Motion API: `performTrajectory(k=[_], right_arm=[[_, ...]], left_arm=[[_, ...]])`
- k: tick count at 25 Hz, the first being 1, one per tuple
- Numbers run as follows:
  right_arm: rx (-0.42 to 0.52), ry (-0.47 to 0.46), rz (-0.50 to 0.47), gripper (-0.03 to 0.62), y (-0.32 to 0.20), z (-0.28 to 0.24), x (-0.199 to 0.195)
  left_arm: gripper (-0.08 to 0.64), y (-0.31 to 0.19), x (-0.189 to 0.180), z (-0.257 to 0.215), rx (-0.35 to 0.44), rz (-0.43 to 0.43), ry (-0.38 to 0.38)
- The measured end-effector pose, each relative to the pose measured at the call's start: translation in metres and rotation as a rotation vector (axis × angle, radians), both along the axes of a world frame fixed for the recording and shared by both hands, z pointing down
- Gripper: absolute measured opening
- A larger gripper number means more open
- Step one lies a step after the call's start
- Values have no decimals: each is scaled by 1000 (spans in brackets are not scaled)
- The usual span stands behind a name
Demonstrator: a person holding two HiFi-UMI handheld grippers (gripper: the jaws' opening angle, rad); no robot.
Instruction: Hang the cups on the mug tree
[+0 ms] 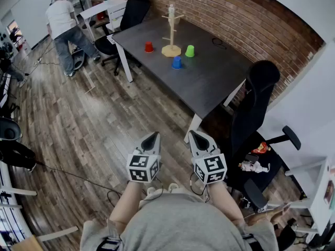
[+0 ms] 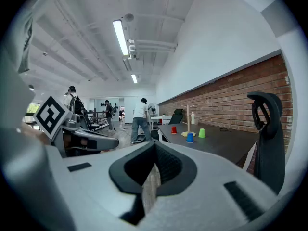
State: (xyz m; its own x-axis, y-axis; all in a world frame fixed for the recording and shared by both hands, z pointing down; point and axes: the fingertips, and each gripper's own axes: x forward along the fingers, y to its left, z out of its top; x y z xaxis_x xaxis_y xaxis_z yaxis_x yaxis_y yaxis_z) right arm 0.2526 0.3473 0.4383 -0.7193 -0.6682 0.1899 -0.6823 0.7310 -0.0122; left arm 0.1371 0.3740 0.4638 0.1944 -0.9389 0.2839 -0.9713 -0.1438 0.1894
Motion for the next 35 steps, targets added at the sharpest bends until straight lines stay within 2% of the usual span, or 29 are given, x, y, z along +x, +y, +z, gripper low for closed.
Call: performTrajectory(k=[6, 16, 25, 35], right_arm=[[16, 14, -41, 0, 24, -1, 3], [47, 18, -66, -2, 27, -8, 13], [62, -4, -54, 2, 16, -12, 29], [33, -17, -70, 2, 0, -8, 21]], left_arm=[[11, 23, 8, -1, 8, -19, 19], [11, 32, 11, -3, 13, -49, 34], [11, 28, 23, -4, 24, -47, 40], [11, 17, 15, 0, 10, -64, 46]])
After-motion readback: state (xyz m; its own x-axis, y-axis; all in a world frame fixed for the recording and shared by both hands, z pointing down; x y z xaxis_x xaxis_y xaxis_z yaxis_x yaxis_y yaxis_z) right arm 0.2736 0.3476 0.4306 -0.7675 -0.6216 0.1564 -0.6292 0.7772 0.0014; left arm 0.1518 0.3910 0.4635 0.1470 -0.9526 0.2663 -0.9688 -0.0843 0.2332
